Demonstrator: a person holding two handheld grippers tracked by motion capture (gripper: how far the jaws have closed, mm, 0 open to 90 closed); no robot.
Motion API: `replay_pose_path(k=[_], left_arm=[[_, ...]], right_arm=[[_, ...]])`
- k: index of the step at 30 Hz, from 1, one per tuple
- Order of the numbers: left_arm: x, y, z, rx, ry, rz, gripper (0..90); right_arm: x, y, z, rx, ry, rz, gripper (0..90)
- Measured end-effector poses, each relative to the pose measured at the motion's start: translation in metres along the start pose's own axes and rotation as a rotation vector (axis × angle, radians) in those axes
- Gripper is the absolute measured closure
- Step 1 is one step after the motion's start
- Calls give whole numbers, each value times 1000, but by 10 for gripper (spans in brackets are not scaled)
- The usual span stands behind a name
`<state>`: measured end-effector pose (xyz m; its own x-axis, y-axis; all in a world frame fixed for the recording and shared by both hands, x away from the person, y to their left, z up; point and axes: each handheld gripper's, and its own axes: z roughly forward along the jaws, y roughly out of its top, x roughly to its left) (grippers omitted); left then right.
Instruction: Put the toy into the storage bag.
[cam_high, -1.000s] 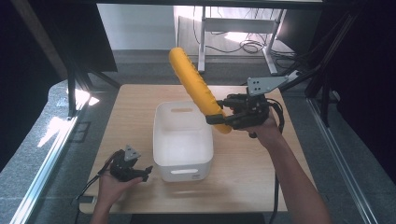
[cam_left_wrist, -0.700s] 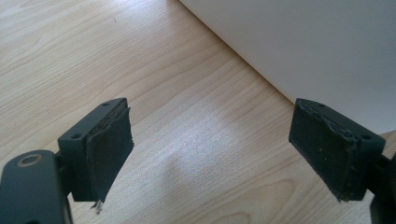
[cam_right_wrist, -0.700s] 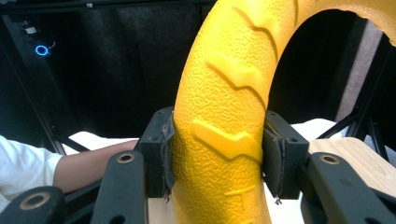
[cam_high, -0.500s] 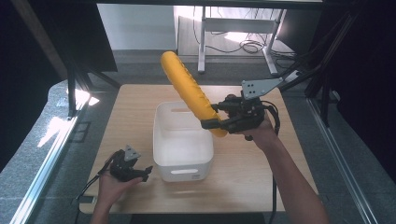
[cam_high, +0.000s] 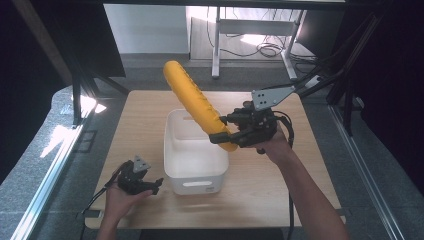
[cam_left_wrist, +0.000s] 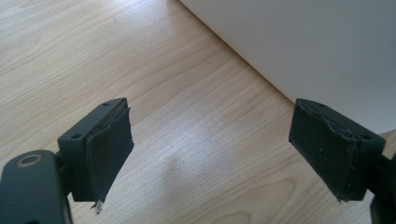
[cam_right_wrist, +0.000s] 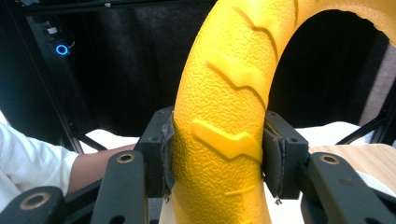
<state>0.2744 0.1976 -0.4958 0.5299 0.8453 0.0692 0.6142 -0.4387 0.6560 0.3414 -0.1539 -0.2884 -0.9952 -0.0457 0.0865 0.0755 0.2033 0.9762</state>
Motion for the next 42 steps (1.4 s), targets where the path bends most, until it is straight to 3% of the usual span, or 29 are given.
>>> replay_pose_path(k=[42], left_arm=[[-1,0,1,2,-1,-1,133]], right_arm=[[-3,-24,26,68,76,57,514]])
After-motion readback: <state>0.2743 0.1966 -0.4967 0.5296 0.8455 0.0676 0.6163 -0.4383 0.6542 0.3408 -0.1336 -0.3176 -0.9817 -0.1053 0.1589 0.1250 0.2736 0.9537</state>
